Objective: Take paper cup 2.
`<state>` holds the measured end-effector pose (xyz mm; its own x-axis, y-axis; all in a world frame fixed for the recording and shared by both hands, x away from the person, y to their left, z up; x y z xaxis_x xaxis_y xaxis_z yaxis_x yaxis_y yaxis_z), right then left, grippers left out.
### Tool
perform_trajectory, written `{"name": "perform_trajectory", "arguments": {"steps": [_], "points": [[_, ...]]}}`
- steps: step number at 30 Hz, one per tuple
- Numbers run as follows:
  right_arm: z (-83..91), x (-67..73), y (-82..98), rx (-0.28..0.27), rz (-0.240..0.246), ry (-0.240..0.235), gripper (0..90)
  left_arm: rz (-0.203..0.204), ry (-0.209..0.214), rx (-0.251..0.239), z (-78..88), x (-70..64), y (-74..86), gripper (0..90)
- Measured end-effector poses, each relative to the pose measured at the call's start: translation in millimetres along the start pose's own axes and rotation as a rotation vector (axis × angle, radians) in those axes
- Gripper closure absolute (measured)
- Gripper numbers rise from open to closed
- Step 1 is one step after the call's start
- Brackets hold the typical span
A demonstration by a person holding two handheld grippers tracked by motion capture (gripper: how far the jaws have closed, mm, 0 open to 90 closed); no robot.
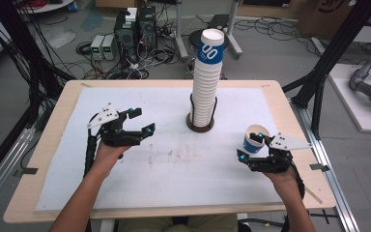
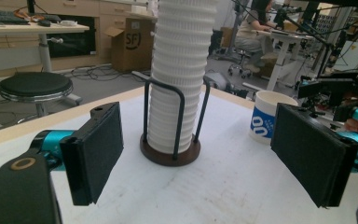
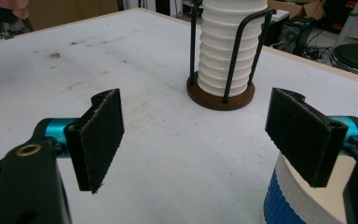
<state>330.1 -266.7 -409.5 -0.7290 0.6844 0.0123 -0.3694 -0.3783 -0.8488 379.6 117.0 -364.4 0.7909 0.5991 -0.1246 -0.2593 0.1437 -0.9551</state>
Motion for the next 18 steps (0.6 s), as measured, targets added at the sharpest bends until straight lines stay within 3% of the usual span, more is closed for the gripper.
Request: {"name": "perform_trajectory", "arguments": {"steps": [10, 18], "points": [[-1.3, 1.3, 0.0, 0.006, -0.001, -0.013, 19.7, -0.034, 0.028, 0.001, -15.3, -1.4, -41.2, 17.0], [2.1, -2.9, -13.0, -0.026, -0.020, -0.024, 19.7, -0.045, 0.030, 0.007, -17.5, -3.0, -47.1, 17.0]]}}
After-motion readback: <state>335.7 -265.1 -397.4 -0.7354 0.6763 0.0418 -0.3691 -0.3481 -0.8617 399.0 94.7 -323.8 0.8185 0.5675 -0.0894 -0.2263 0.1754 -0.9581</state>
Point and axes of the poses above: each handheld gripper's, and its own axes: z roughly backward along the jaws, y roughly out of its underside, x roughly to its left, the point moved 6 cm from there along -z, roughly forward along the jaws, and after that the axes turned 10 degrees about x, right-handed, at the moved point
